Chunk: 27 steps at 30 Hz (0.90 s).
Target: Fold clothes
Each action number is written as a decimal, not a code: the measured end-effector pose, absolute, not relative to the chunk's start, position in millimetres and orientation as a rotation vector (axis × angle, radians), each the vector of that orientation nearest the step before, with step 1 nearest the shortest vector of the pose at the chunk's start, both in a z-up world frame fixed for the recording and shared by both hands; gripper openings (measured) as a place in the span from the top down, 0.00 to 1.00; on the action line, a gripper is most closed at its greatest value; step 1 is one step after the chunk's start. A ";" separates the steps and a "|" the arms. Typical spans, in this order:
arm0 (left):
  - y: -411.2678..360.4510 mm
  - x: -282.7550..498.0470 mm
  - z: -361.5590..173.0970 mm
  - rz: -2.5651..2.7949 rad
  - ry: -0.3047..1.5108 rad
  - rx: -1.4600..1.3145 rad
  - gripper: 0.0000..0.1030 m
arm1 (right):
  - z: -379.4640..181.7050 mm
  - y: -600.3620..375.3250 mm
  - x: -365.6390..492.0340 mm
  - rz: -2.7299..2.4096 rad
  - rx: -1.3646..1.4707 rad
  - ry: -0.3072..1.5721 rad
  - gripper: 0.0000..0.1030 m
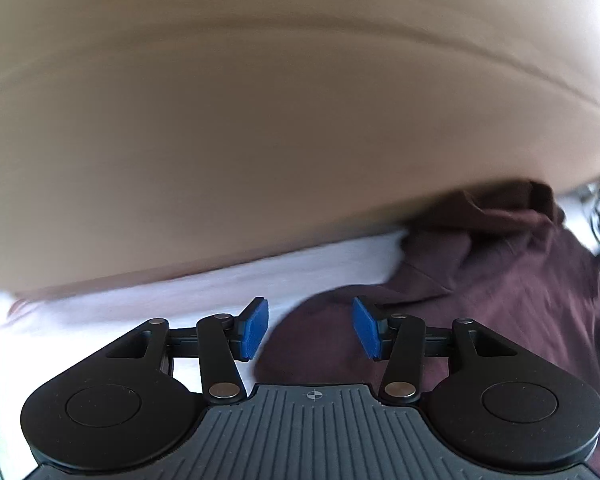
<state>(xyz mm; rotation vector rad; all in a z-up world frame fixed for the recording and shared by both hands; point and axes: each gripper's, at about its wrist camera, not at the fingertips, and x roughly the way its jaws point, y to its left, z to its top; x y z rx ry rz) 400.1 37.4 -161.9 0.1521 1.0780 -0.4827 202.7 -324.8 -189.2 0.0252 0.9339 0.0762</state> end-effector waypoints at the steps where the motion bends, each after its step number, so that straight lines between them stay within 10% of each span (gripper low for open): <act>1: 31.3 398.8 -162.5 -0.500 1.065 0.169 0.39 | -193.0 -326.7 211.6 0.070 0.026 0.942 0.42; 11: -5.8 396.7 -183.3 -0.551 1.046 0.332 0.43 | -219.9 -335.5 249.3 0.117 0.094 1.017 0.43; 13: -10.9 393.3 -187.7 -0.552 1.036 0.372 0.84 | -224.9 -332.8 250.1 0.143 0.086 1.042 0.72; 15: -16.2 388.9 -188.1 -0.511 0.984 0.419 0.92 | -228.2 -328.2 249.5 0.174 0.063 1.064 0.92; 25: -6.3 420.3 -196.4 -0.358 0.981 0.318 0.97 | -227.7 -332.8 262.0 0.058 0.016 1.011 0.95; 27: -3.0 422.0 -193.7 -0.363 0.991 0.301 0.82 | -232.5 -334.5 266.0 0.043 0.032 1.033 0.92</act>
